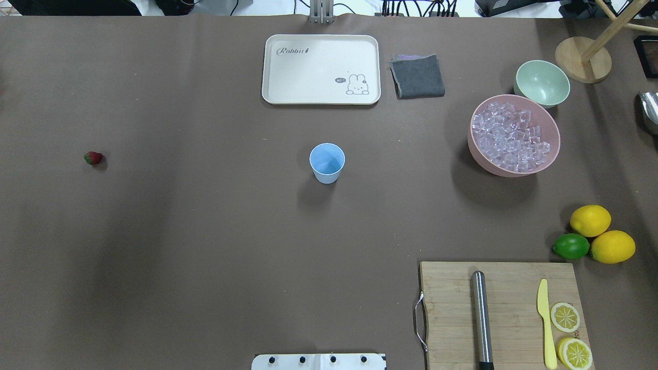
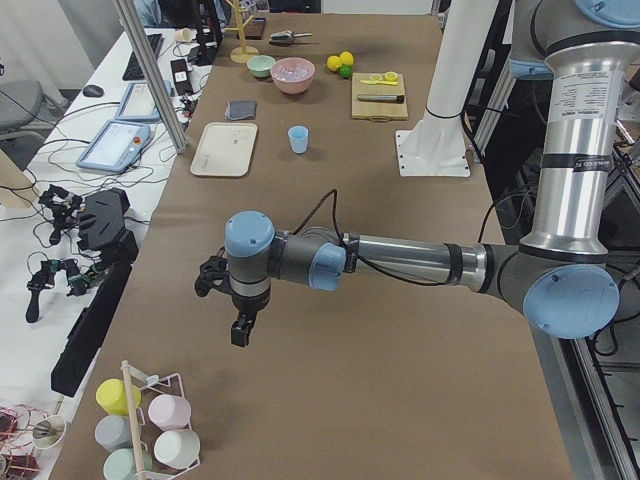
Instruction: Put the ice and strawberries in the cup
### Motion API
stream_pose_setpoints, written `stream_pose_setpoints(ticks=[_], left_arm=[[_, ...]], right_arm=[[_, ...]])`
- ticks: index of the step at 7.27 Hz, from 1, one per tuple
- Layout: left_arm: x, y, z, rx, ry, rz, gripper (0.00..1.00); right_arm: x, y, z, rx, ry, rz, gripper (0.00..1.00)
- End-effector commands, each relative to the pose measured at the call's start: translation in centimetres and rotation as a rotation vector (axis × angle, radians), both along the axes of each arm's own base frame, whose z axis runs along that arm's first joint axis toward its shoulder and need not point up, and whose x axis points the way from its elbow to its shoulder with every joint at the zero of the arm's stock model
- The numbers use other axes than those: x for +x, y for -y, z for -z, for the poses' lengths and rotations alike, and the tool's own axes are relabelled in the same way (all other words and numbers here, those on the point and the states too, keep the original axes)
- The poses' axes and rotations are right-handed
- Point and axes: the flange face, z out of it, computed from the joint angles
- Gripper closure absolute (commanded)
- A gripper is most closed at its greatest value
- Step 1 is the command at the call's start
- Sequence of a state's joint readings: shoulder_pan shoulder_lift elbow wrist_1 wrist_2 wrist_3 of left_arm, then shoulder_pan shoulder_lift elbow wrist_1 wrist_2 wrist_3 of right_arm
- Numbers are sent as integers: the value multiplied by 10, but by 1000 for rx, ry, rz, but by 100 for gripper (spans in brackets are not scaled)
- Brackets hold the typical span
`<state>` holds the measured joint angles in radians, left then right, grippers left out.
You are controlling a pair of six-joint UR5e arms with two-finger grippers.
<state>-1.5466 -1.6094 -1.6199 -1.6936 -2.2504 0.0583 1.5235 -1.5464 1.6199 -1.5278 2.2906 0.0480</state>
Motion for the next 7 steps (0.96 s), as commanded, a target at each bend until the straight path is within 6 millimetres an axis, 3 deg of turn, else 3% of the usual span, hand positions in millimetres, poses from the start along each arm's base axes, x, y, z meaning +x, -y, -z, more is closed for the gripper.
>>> stream_pose_setpoints(ticks=[1,7], left_arm=[[0,1,5,9,-3,-1,2],[2,6,11,23,-2,-3,2]], right_arm=[[3,1,1,4,-6,-6,0],[6,0,10,23,30,-12,0]])
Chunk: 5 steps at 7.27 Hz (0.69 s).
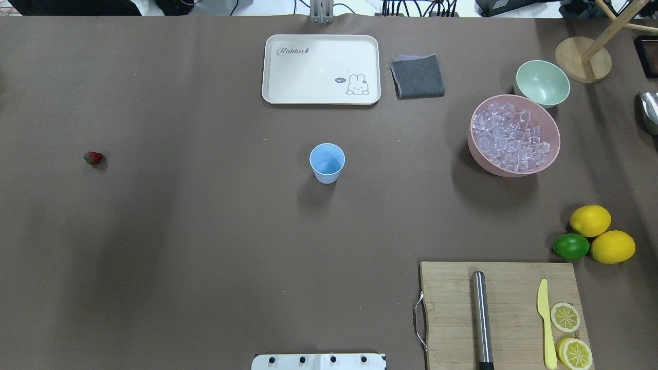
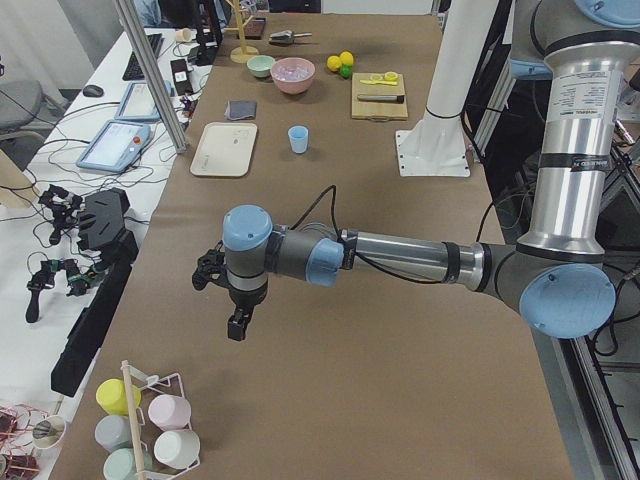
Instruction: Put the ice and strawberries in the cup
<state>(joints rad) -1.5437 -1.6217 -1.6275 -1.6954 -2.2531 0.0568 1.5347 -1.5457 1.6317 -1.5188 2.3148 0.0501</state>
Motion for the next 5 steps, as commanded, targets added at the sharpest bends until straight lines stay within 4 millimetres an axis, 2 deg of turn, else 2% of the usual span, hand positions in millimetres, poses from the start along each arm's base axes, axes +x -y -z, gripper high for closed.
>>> stream_pose_setpoints(ticks=[1,4,5], left_arm=[[0,1,1,4,0,-1,2],[0,-1,-1,2,-2,-2,2],[1,0,-1,3,0,-3,2]], right_arm=[[9,-6,0,3,6,-15,0],[13,-13,11,13,7,-40,0],[12,-13,8,11,5,-33,0]])
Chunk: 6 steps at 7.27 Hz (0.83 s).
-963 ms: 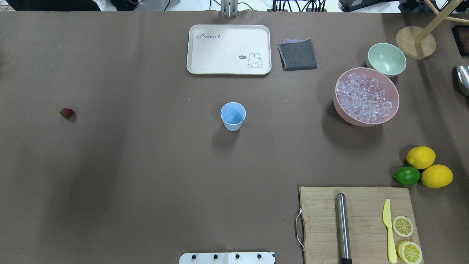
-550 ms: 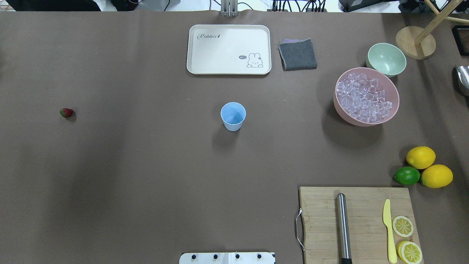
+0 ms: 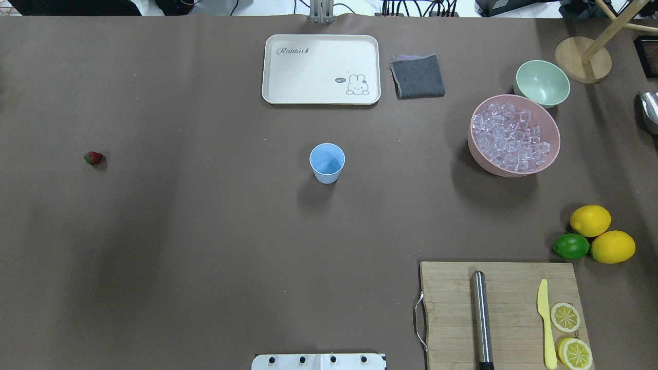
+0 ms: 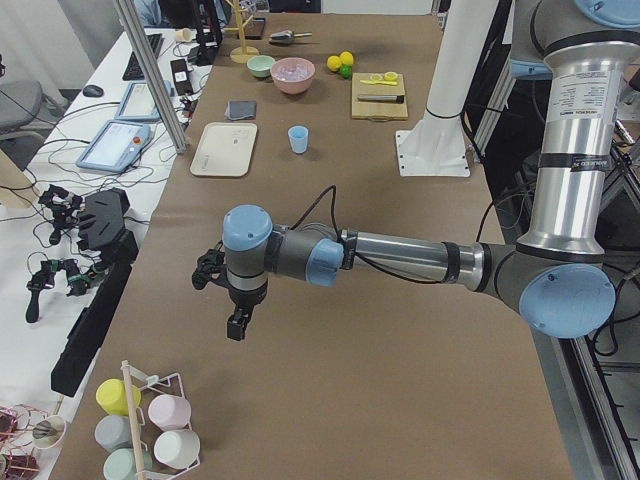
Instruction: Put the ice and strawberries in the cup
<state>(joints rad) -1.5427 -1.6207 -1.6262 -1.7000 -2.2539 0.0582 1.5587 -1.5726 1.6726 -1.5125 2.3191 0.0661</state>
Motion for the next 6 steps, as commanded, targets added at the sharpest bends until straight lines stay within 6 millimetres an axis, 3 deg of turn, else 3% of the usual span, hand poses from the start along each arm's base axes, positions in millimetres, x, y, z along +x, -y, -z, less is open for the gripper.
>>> stream_pose_setpoints(ticks=[1,4,6], left_arm=[[0,0,-1,-1,2,-1,2],[0,0,-3,-4,5,0,2],[0,0,-3,-6,7,0,2]], right_arm=[[1,-2,0,6,0,3,0],[0,3,9,16,1,6,0],[-4,2,5,11,-6,17,0]])
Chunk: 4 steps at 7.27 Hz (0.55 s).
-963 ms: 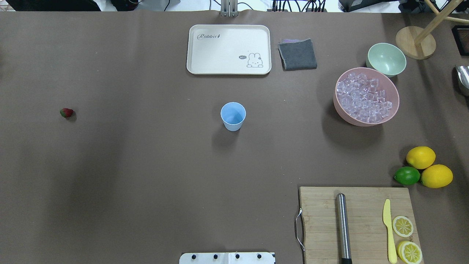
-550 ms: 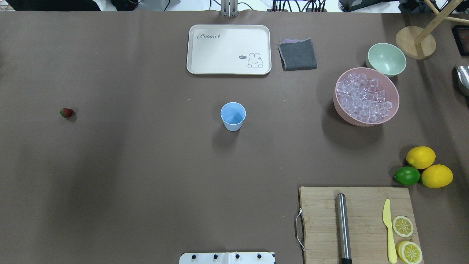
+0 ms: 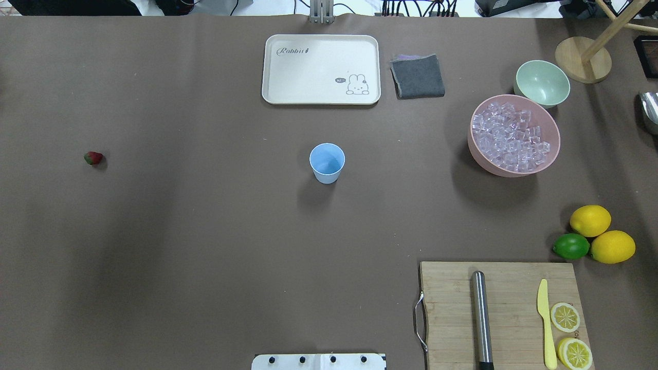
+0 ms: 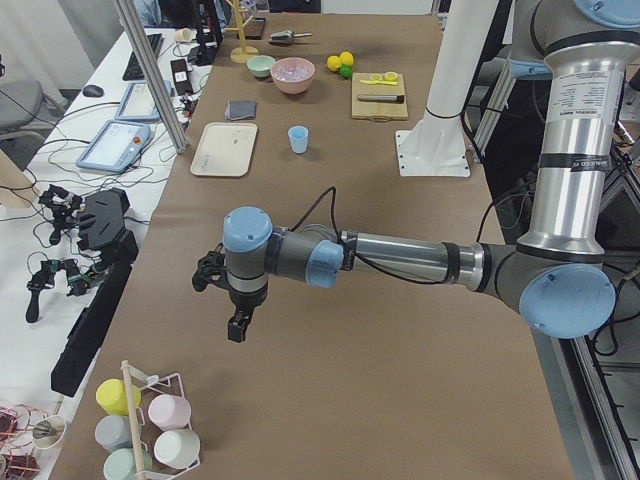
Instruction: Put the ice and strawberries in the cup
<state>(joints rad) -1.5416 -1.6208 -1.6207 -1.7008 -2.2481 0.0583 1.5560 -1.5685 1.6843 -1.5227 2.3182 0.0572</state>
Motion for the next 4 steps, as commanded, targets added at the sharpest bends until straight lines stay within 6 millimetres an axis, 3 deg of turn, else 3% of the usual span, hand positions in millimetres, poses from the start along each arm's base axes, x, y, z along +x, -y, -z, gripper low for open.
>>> stream_pose_setpoints(ticks=[1,4], left_arm=[[1,2,2,3,1,-1,2],[3,2,3,7,1,-7,2]], right_arm=[[-4,-6,-1,22,29,30,0],[-5,-15,0,25,52,37,0]])
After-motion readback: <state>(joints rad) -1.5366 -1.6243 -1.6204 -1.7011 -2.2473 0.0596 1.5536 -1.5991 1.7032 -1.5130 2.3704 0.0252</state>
